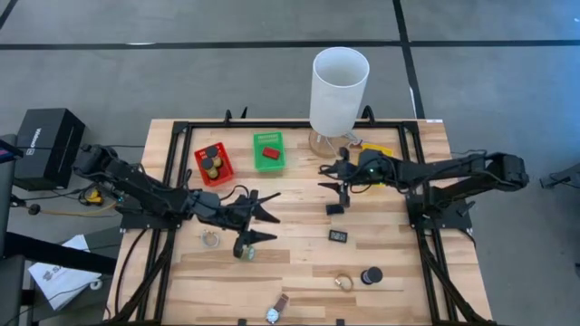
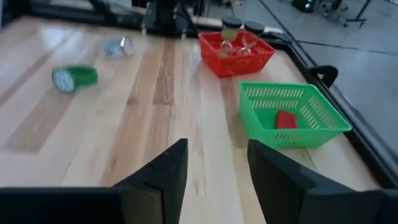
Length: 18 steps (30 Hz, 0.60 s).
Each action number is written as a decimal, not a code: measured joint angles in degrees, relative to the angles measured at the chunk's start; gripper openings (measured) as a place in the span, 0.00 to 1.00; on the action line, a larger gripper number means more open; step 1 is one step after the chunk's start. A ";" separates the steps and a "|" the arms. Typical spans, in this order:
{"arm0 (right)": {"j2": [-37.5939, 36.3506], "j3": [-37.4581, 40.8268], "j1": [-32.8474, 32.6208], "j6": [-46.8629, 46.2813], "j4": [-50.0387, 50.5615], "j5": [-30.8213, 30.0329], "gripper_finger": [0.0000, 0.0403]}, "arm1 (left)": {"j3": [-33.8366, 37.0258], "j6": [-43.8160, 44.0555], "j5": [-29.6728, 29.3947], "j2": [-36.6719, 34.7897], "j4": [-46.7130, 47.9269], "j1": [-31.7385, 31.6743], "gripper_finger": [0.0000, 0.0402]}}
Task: Pick & Place Office items
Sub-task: Put the blue hourglass into the orange bin
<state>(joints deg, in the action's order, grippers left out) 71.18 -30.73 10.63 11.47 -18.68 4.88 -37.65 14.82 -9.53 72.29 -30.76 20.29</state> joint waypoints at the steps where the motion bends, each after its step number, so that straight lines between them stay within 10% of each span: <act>1: 0.08 -0.48 -0.11 1.23 0.65 0.01 0.39 | 0.00 0.00 0.03 0.00 -0.05 0.05 0.53; 18: -4.44 -4.78 -7.46 -0.31 13.84 10.34 0.30 | 0.02 -8.72 0.12 0.00 0.87 -0.14 0.60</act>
<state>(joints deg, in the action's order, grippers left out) 66.75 -35.51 3.17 11.16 -4.84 15.22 -37.63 6.11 -9.41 72.29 -29.89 20.16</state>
